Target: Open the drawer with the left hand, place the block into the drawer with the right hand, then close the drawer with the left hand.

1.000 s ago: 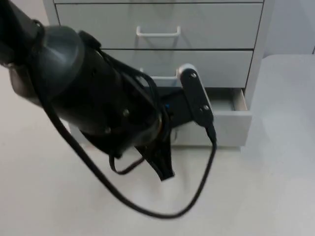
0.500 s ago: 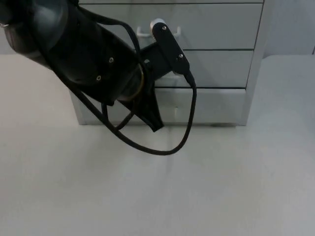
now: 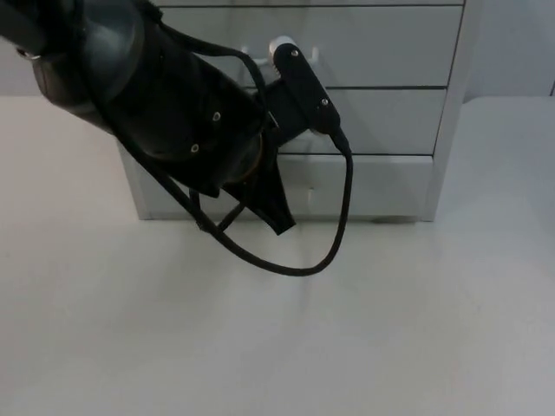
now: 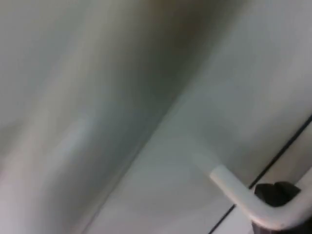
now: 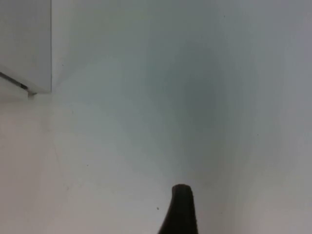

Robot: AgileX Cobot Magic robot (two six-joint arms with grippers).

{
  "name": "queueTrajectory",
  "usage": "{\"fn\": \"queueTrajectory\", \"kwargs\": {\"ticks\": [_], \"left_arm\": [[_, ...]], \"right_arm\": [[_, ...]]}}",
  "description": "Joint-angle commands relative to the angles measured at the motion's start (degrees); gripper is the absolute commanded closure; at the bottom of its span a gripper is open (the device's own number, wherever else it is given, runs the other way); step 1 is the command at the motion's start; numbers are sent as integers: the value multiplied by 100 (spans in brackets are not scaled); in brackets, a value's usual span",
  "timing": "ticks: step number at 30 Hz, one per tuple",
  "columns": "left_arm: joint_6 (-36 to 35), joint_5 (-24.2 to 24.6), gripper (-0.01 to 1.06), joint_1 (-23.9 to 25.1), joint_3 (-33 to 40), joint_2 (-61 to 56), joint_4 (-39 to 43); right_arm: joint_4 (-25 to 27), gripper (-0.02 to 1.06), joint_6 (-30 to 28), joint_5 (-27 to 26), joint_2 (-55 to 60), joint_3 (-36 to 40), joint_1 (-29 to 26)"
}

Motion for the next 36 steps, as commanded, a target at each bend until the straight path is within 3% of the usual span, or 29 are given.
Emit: {"fn": "queueTrajectory", "kwargs": {"ticks": [1,7,11,26,36], "left_arm": [[48,-167,105,-48,-20,148,-123],[-49,-416,105,-109,-20,186,-132],[-433,-94,105,-97,-20,263,251],[-375,697,105,-144,-361,648,243],[2123,520,105,-742,-351,-206,-3036]], "right_arm": [[3,40,-68,-31,-57,21,6],[3,40,-68,-31,-57,21,6],[3,40,-68,-31,-57,21,6],[15,40,-68,-31,-57,21,6],[26,40,-68,-31,-57,21,6]]}}
